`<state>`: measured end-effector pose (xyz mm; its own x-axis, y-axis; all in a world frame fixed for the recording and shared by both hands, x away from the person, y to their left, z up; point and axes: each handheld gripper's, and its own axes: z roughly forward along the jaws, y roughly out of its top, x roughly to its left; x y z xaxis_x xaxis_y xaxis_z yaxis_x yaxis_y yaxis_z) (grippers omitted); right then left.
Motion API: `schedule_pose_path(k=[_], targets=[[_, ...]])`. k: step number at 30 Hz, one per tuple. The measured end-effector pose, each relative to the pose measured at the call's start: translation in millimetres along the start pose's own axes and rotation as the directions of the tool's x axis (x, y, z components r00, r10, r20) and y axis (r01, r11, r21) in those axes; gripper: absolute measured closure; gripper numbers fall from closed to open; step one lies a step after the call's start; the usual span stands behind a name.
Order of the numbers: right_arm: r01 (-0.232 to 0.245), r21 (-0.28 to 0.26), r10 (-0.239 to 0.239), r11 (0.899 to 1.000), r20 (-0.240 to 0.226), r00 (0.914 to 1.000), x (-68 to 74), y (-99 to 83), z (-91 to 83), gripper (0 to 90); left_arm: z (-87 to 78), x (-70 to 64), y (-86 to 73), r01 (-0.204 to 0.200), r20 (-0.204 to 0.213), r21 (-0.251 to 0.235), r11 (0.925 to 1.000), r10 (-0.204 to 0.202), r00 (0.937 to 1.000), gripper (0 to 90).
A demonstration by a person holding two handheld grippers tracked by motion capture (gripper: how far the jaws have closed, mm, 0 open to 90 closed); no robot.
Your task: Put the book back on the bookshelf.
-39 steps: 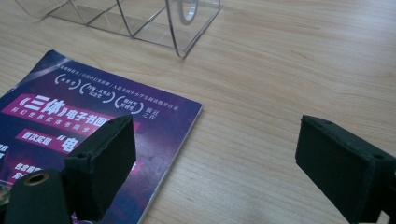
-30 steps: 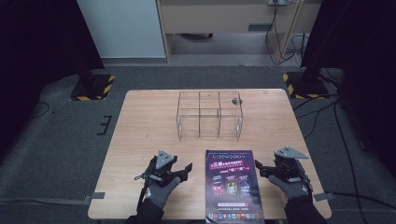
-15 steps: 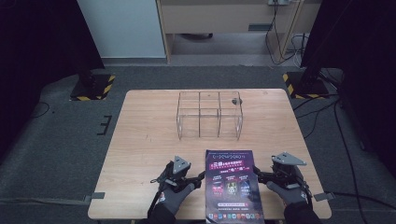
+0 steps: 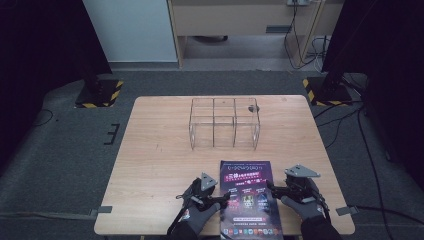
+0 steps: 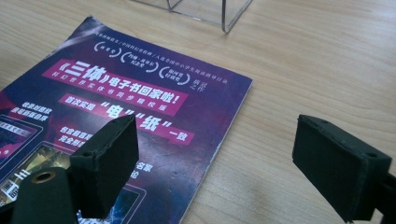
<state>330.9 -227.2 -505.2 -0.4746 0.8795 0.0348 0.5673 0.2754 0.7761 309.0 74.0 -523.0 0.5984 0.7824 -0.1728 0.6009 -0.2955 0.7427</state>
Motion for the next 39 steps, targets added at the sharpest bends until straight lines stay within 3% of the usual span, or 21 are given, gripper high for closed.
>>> schedule_pose_path(k=[5,11,23,31,39], targets=[[-0.004,0.016,0.004,1.0,-0.012,0.9999,2.6,-1.7,3.7,15.7,6.9,-5.3,-3.4,-0.007,0.008,0.026,0.9996,0.007,0.9999,31.6],[0.003,0.048,-0.002,0.999,-0.031,0.9995,6.9,-3.9,10.3,17.0,9.6,-10.5,-4.5,-0.032,0.013,0.02,0.9993,0.032,0.9994,31.1],[0.02,0.116,-0.013,0.993,-0.058,0.9982,14.1,-8.7,24.7,18.2,9.8,-11.4,-4.3,-0.035,0.014,0.024,0.9991,0.035,0.9993,29.7],[-0.023,0.112,0.033,0.993,-0.082,0.9961,14.2,-10.8,26.8,18.9,11.3,-13.9,-5.3,-0.035,0.004,0.013,0.9993,0.035,0.9994,27.6],[-0.026,0.085,0.033,0.996,-0.085,0.9959,16.7,-13.1,27.8,19.1,11.6,-15.6,-6.2,-0.021,-0.011,0.004,0.9998,0.022,0.9997,27.3]])
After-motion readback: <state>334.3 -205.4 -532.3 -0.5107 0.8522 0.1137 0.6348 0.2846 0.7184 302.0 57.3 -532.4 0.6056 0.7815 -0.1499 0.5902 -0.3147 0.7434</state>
